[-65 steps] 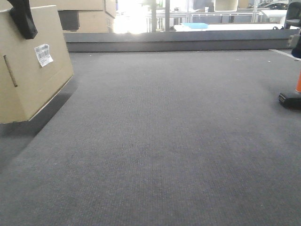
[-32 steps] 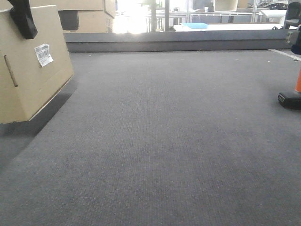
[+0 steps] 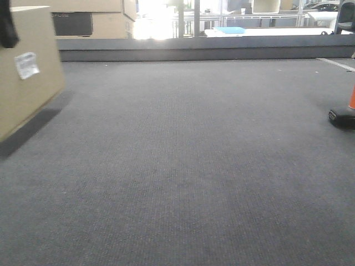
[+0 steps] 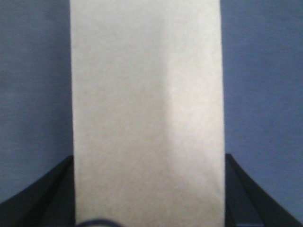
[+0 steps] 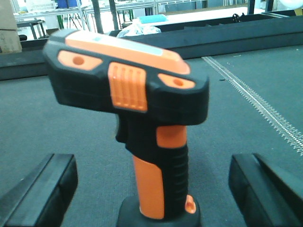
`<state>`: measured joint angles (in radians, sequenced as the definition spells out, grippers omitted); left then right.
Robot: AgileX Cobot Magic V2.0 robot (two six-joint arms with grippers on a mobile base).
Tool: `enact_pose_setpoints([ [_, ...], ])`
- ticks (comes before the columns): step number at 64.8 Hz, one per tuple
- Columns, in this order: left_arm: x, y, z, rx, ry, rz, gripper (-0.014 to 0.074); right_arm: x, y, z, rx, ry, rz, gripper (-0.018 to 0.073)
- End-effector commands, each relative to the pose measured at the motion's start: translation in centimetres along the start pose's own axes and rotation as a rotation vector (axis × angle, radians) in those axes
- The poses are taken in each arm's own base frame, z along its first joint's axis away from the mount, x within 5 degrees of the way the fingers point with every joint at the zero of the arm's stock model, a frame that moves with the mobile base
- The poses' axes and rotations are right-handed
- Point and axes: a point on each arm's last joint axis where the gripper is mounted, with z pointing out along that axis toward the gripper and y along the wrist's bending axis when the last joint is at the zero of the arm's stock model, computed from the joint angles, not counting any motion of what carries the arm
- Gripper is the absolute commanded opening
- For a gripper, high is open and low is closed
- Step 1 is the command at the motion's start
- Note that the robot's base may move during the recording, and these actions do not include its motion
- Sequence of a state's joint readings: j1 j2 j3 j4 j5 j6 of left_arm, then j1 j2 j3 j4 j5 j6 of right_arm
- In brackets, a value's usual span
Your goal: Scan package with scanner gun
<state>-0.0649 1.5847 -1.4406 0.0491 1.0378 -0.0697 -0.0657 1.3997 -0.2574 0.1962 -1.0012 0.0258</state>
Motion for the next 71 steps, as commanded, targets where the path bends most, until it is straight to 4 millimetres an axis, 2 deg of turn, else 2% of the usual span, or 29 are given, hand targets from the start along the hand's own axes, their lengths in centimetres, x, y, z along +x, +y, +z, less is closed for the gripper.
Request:
enact_pose_setpoints([
  [1, -0.2, 0.7, -0.7, -0.001, -0.034, 0.015, -0.0111, -0.7, 0.1, -1.1, -0.026, -0.05, -0.022, 0.0558],
  [22, -0.3, 0.2, -0.6, 0.05, -0.049, -0.005, -0.0111, -1.7, 0.8, -2.8, -0.12, -0.044, -0.075, 0.0558],
  [39, 1.2, 0.3, 1.2, 0.041, 0.012, 0.0, -0.0097, -1.9, 0.8, -2.9, -0.121, -0.056, -0.073, 0.0558],
  [44, 1.4, 0.3, 1.5, 0.041, 0.015, 0.0, -0.0025, -1.9, 0.8, -2.9, -0.121, -0.056, -0.073, 0.0558],
  [48, 1.4, 0.2, 1.5, 0.04, 0.017, 0.003, 0.007, -1.9, 0.8, -2.9, -0.121, -0.056, -0.073, 0.0558],
  [58, 1.4, 0.2, 1.5, 0.04, 0.021, 0.003, 0.037, -1.9, 0.8, -2.9, -0.121, -0.056, -0.073, 0.0558],
  [65, 1.4, 0.3, 1.5, 0.025, 0.021, 0.013, 0.054, -1.9, 0.8, -2.9, -0.121, -0.056, -0.073, 0.0558],
  [68, 1.4, 0.4, 1.5, 0.016, 0.02, 0.019, 0.0597, -1.9, 0.8, -2.9, -0.121, -0.056, -0.073, 0.0558],
  [71, 1.4, 0.5, 1.5, 0.004, 0.02, 0.019, 0.0611, -1.9, 0.8, -2.9, -0.121, -0.056, -0.073, 0.0558],
])
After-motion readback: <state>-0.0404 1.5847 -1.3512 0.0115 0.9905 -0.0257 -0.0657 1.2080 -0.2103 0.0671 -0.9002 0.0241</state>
